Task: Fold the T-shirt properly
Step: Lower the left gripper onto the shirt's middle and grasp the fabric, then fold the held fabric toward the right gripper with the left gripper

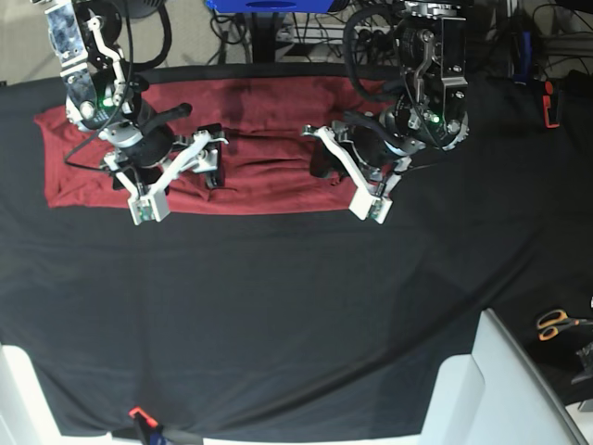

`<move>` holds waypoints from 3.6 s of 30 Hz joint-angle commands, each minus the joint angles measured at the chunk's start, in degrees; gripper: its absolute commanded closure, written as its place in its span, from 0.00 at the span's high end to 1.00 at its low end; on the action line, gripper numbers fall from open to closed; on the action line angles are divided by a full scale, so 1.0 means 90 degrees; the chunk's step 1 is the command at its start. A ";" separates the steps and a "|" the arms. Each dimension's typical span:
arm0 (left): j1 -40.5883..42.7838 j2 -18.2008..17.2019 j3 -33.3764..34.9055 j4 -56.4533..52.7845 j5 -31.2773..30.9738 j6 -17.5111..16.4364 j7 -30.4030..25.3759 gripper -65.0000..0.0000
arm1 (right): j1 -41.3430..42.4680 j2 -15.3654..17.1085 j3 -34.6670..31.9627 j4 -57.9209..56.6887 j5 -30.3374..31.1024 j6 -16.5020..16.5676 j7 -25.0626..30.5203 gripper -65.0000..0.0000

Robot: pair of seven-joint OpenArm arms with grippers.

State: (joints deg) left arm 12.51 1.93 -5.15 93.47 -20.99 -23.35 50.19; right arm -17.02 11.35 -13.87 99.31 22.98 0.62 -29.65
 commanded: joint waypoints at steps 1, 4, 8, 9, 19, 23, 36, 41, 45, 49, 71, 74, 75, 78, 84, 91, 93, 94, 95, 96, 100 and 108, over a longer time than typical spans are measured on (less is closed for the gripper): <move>-0.0125 0.0034 0.0020 0.0091 -0.0104 -0.0038 -0.0112 0.00 | 0.0040 0.0023 0.0022 0.0116 0.0040 0.0024 0.0134 0.79; -0.0204 0.0103 0.0215 -0.0076 -0.0104 -0.0038 -0.0112 0.00 | 0.0040 0.0023 0.0022 0.0116 0.0040 0.0024 0.0134 0.79; -0.0291 0.0122 0.0479 -0.0271 -0.0144 0.0275 -0.0131 0.00 | 0.0040 0.0023 0.0022 0.0116 0.0040 0.0024 0.0134 0.79; -0.0291 0.0122 0.0548 -0.0281 -0.0144 0.0353 -0.0141 0.00 | 0.0040 0.0023 0.0022 0.0116 0.0040 0.0024 0.0134 0.79; -0.0448 0.0259 0.0753 -0.0310 -0.0124 0.0422 -0.0151 0.00 | 0.0040 0.0023 0.0032 0.0106 0.0040 0.0024 0.0134 0.79; -0.0448 0.0288 0.0811 -0.0320 -0.0134 0.0422 -0.0151 0.00 | 0.0040 0.0023 0.0032 0.0106 0.0040 0.0024 0.0134 0.79; -0.0624 0.0376 0.1036 -0.0740 -0.0153 0.0646 -0.0161 0.00 | 0.0040 0.0023 0.0032 0.0106 0.0040 0.0024 0.0134 0.79; -0.0682 0.0376 0.1036 -0.0769 -0.0153 0.0646 -0.0161 0.00 | 0.0040 0.0023 0.0032 0.0106 0.0040 0.0024 0.0134 0.79; -0.0702 0.0376 0.1036 -0.0789 -0.0153 0.0646 -0.0161 0.00 | 0.0040 0.0023 0.0032 0.0106 0.0040 0.0024 0.0134 0.79; -0.0711 0.0386 0.1036 -0.0798 -0.0153 0.0646 -0.0161 0.00 | 0.0040 0.0023 0.0032 0.0106 0.0040 0.0024 0.0134 0.79; -0.1063 0.0464 0.1700 -0.0945 -0.0153 0.0646 -0.0141 0.52 | 0.0049 0.0062 0.0042 0.0106 0.0040 0.0024 0.0134 0.79; -0.1073 0.0464 0.1700 -0.0906 -0.0153 0.0636 -0.0141 0.61 | 0.0049 0.0023 0.0393 0.0106 0.0040 0.0024 0.0134 0.79; -0.1073 0.0464 0.1700 -0.0906 -0.0153 0.0636 -0.0141 0.61 | 0.0049 0.0023 0.0491 0.0106 0.0040 0.0024 0.0134 0.79; -0.1141 0.0474 0.1710 -0.0945 -0.0163 0.0627 -0.0141 0.61 | 0.0040 0.0023 0.0813 0.0106 0.0040 0.0024 0.0134 0.79; -0.1317 0.0689 0.1925 -0.1052 -0.0329 0.0607 -0.0131 0.61 | 0.0040 0.0023 0.1253 0.0106 0.0040 0.0024 0.0125 0.79; -0.1552 0.0679 0.2364 -0.1179 -0.1257 0.0627 -0.0131 0.61 | 0.0040 0.0023 0.1282 0.0106 0.0040 0.0024 0.0115 0.79; -0.1581 0.0679 0.2306 -0.1121 -0.1257 0.0636 -0.0131 0.61 | 0.0030 0.0023 0.1282 0.0106 0.0040 0.0024 0.0115 0.79; -0.1591 0.0650 0.2247 -0.1082 -0.1257 0.0636 -0.0131 0.61 | 0.0030 0.0023 0.1282 0.0106 0.0040 0.0024 0.0115 0.79; -0.1620 0.0542 0.2130 -0.0974 -0.1257 0.0656 -0.0131 0.61 | 0.0030 0.0033 0.1272 0.0116 0.0040 0.0024 0.0115 0.79; -0.1630 0.0366 0.1915 -0.0828 -0.1257 0.0724 -0.0131 0.58 | 0.0030 0.0042 0.1253 0.0126 0.0040 0.0024 0.0115 0.79; -0.1356 -0.0454 0.1143 -0.0388 -0.1286 0.0832 -0.0014 0.11 | -0.0039 0.0042 0.1214 0.0145 0.0030 0.0024 0.0105 0.78; -0.0682 -0.0806 0.0762 0.0071 -0.1238 0.0861 0.0367 0.00 | -0.0019 0.0013 0.1214 0.0116 0.0040 0.0024 0.0105 0.78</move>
State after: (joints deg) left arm 7.14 -4.60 2.24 93.30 -31.97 -16.16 54.54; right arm -17.78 11.22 -3.09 99.31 23.05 0.60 -29.91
